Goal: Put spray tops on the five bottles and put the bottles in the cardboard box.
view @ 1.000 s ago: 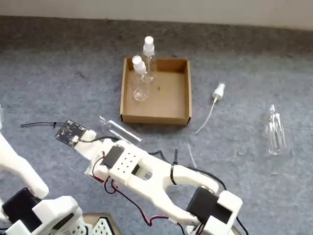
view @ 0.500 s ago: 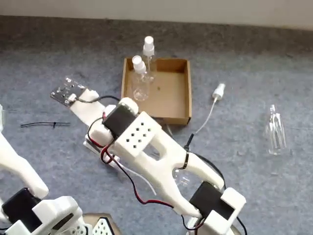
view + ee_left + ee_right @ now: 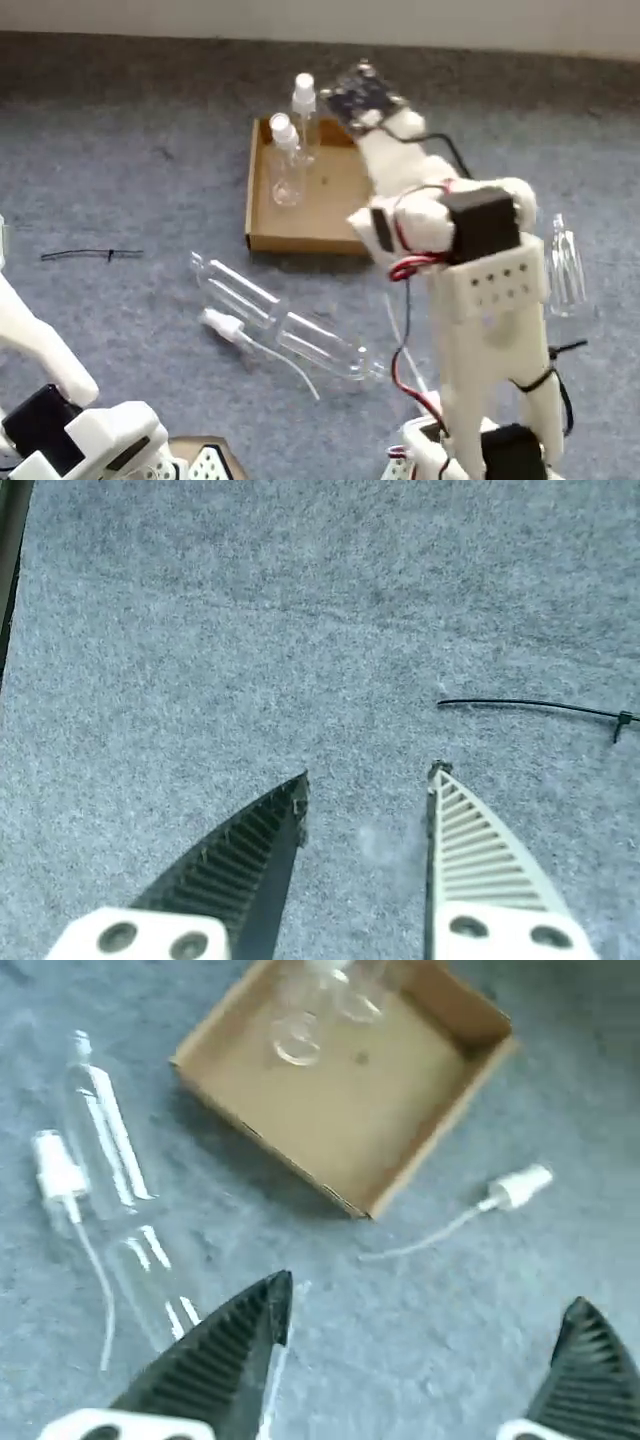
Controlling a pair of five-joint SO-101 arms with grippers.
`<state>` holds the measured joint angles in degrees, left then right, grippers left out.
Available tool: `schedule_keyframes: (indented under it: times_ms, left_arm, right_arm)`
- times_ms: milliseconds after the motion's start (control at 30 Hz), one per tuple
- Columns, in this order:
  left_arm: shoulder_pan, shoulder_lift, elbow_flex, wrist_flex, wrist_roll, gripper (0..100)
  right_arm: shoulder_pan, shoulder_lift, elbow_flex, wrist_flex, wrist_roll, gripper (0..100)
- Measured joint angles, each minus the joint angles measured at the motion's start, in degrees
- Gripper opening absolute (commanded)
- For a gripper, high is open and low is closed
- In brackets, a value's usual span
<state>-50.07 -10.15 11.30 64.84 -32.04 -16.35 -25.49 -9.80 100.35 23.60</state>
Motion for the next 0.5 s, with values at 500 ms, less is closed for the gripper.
schedule_keyframes:
  times_ms: [500]
  left_arm:
    - [0.35,0.00,0.00,2.55,0.00,19]
  right_arm:
    - [38.51,8.35,31.21,-32.35,6.68,36.1]
